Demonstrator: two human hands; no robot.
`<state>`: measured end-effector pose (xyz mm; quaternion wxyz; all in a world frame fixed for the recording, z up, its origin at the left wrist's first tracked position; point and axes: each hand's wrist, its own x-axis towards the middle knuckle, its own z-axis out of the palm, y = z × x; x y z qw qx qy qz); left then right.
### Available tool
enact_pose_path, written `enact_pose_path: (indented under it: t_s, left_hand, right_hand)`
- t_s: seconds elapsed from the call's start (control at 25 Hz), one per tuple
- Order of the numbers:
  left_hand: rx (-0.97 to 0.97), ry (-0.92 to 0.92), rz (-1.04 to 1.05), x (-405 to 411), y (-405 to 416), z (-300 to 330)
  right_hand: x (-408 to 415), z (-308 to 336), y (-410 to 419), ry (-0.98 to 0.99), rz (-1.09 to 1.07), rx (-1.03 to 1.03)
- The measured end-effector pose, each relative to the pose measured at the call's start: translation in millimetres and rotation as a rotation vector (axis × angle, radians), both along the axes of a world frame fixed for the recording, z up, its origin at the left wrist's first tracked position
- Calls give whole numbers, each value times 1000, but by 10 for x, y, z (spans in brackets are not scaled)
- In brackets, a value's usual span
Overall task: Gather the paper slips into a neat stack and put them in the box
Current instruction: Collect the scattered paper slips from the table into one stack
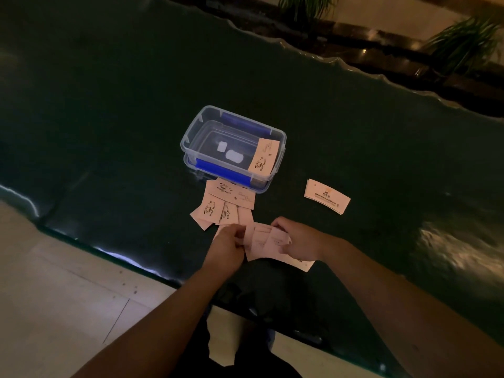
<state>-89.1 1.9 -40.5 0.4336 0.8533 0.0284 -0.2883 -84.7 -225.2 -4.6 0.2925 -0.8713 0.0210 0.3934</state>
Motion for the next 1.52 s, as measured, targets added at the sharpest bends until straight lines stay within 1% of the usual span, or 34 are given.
enact_pose_path:
  t_s: [0.08,0.16,0.28,0.36,0.48,0.56,0.64,0.72,0.88,1.0,1.12,1.2,1.28,1.36,1.52]
  left_hand:
    - [57,-68,213,-60,131,6]
    - [99,-98,304,-91,285,-18]
    - [141,-56,248,-59,401,-16]
    - [132,-46,212,-25,384,-8]
    - [119,-20,213,17,324,-19]
    - [135,7,197,41,305,-46]
    - [131,53,197,63,283,-73]
    - [123,90,241,83,254,-85]
    - [158,91,289,146,176,-83]
    - [161,133,244,174,126,-67]
    - [112,212,199,140,113,-53]
    - [33,314,225,57,117,-27]
    - [-1,417,156,-62,102,-8]
    - [-39,476,119,-168,71,-6]
    - [-81,503,128,-228,11,54]
  right_hand:
    - [18,-17,24,13,-62,32]
    - [47,-32,77,23,-108,56]
    - [99,-74,179,38,-168,79]
    - [112,-87,227,51,-185,62]
    - [73,-83,266,59,-188,15]
    - [36,-79,280,73,-216,27]
    - [-14,-81,274,110,-286,83]
    - [-90,-93,263,152,-363,136]
    - [-260,-106,242,182,-567,242]
    - [-345,-118,231,182,-733,339]
    - [-421,-131,248,208,-858,455]
    - [-467,-134,274,236,-939,533]
    - [-511,-135,308,265,-1006,596]
    - [-543,-130,361,273,-1025,609]
    - [-548,-86,457,265,-982,543]
